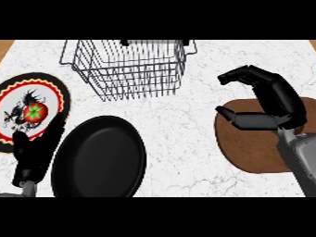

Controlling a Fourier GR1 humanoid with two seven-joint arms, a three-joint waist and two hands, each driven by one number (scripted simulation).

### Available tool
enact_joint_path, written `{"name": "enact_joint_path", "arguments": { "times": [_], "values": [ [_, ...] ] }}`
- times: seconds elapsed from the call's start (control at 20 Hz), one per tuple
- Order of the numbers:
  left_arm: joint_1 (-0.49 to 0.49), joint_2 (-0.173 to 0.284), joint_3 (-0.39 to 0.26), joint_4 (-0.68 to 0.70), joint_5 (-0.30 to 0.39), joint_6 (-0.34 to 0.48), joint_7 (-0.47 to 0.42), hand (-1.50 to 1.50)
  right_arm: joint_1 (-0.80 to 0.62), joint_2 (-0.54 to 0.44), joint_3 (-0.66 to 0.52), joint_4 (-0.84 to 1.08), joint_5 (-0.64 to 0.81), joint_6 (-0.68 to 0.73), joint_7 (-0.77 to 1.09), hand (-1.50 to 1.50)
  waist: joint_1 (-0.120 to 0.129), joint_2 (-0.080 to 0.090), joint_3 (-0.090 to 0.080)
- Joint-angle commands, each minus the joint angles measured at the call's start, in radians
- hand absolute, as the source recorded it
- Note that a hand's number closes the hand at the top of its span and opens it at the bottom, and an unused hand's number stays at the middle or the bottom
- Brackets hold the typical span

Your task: Pick the cupcake from the cutting board and place it in the basket

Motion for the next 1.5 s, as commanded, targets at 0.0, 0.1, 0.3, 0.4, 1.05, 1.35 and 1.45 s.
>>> {"name": "enact_joint_path", "arguments": {
  "times": [0.0,0.1,0.3,0.4,1.05,1.35,1.45],
  "values": [
    [0.096,-0.018,-0.040,0.050,0.002,-0.006,0.069,0.00,0.005,-0.063,0.035,-0.033,0.109,-0.045,0.092,-1.50,-0.006,-0.003,-0.009],
    [0.091,-0.019,-0.030,0.054,0.006,-0.007,0.058,0.00,-0.037,-0.164,0.018,-0.036,0.218,-0.098,0.166,-1.50,-0.014,-0.006,-0.011],
    [0.096,0.011,-0.015,0.034,0.016,-0.023,0.080,0.00,-0.112,-0.381,-0.008,-0.030,0.371,-0.076,0.307,-1.50,-0.018,-0.012,-0.014],
    [0.114,-0.006,-0.015,0.038,0.004,0.008,0.078,0.00,-0.127,-0.489,-0.029,-0.061,0.361,0.022,0.355,-1.50,-0.029,-0.013,-0.012],
    [0.071,-0.033,-0.014,0.033,-0.011,0.011,0.094,0.00,-0.283,-0.898,-0.098,0.020,0.099,0.711,0.475,-1.50,-0.012,0.000,-0.010],
    [0.079,-0.040,-0.043,-0.005,-0.035,0.000,0.119,0.00,-0.301,-0.932,-0.098,0.044,0.111,0.831,0.497,-1.50,0.007,0.003,-0.008],
    [0.111,-0.024,-0.018,0.019,-0.014,-0.036,0.087,0.00,-0.268,-0.912,-0.105,0.020,0.104,0.823,0.491,-1.50,0.000,0.001,-0.008]
  ]
}}
